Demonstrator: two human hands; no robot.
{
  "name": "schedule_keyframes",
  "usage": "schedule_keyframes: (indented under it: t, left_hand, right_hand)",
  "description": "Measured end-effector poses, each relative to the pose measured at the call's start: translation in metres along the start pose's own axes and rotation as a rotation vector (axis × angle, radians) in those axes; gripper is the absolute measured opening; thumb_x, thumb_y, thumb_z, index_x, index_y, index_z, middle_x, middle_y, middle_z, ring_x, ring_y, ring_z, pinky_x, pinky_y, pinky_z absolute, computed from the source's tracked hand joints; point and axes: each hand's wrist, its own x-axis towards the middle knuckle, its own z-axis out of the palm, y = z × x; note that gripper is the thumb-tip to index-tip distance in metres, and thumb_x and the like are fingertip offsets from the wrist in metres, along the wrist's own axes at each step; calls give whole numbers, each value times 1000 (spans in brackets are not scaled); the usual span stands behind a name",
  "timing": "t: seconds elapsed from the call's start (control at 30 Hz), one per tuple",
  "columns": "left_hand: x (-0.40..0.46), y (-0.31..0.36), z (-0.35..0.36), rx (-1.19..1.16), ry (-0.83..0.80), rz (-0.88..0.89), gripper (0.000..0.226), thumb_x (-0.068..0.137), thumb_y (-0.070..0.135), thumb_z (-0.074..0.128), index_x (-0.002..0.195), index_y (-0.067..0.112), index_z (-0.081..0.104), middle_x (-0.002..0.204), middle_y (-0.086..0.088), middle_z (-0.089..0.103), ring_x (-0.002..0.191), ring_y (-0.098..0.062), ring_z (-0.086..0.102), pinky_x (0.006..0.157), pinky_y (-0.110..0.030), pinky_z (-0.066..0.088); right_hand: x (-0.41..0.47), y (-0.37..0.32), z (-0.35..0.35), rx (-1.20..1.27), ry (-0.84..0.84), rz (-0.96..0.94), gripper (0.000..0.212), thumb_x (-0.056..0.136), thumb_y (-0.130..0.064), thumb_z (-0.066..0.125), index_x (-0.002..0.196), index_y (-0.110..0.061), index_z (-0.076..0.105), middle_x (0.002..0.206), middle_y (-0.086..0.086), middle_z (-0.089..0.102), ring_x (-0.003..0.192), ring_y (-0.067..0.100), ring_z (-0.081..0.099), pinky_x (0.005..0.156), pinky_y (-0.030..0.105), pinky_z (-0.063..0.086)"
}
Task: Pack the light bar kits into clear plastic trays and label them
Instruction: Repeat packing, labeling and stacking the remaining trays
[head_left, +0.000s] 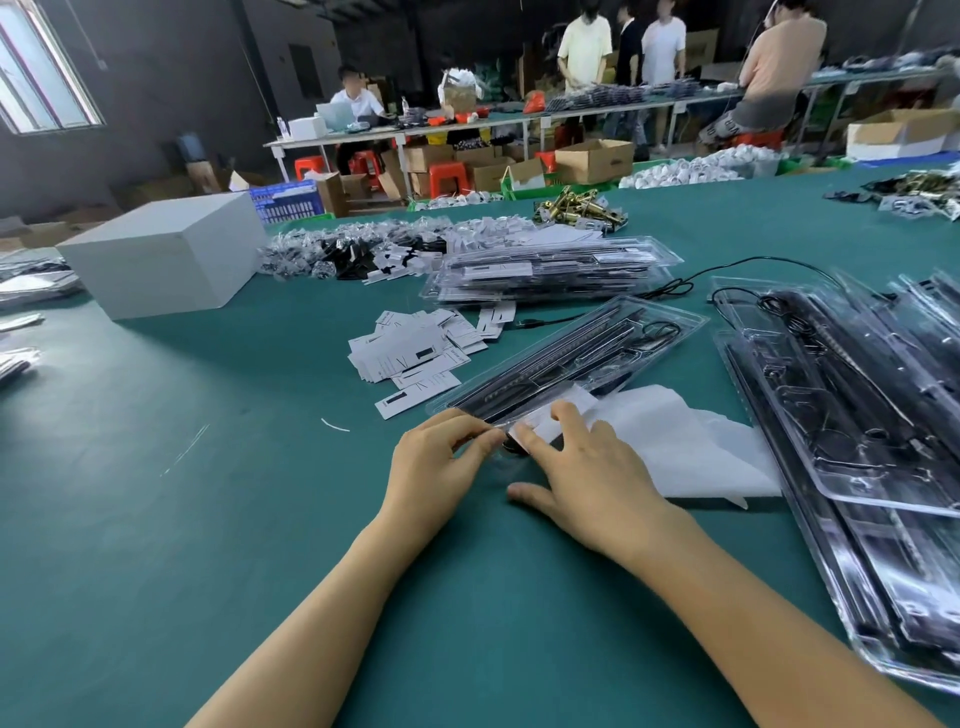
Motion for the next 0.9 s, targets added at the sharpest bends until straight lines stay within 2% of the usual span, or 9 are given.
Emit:
schedule_keyframes:
  t: [0.13,0.23,0.37,0.57,0.67,0.8,0.9]
  left_hand:
    - [0,0,0,17,-26,3,6,85,19,72,79,20,74,76,18,63,74,3,57,67,-13,41]
    - [-1,1,-2,30,-52,10,7,85,21,72,78,19,73,79,14,66,77,0,58,68,-17,42]
    - [-1,2,-3,44,-79,22,8,85,21,72,77,19,72,82,12,66,79,-2,59,69,-17,43]
    - [-2,1,-6,94,-153,111,4,85,19,71,81,18,71,88,13,64,82,-3,59,77,-26,47]
    - [-3,2,-6,112,-163,136,11,84,26,71,85,15,69,89,10,63,83,-9,60,76,-33,49]
    - [-5,1,-7,230,-251,163,50,70,59,75,96,19,61,97,12,59,88,-5,56,76,-22,44]
    - [-4,-1,-8,229,-235,185,41,74,48,76,99,19,61,101,13,59,92,-6,56,77,-24,44]
  right_hand:
    - [-1,-2,2,-27,-58,25,74,89,-71,30,151,-35,11,159,-1,10,124,36,32,95,38,39]
    - [1,4,1,30,-104,14,83,87,-73,29,153,-27,6,161,-9,4,127,34,31,102,37,36]
    - [3,10,1,47,-135,-23,88,84,-78,25,153,-26,4,160,-12,-2,131,30,34,101,37,38]
    - [6,16,-1,123,-201,-47,89,84,-76,35,153,-27,7,160,-14,-5,134,30,28,109,38,32]
    - [11,20,-4,282,-262,9,79,87,-67,45,152,-32,15,159,-17,-3,140,29,23,113,41,25]
    - [12,14,-2,415,-184,103,66,91,-50,53,149,-33,27,159,-14,10,138,31,22,112,36,21]
    - [8,8,2,406,-49,124,55,91,-39,56,143,-29,40,144,0,19,127,28,27,107,34,28]
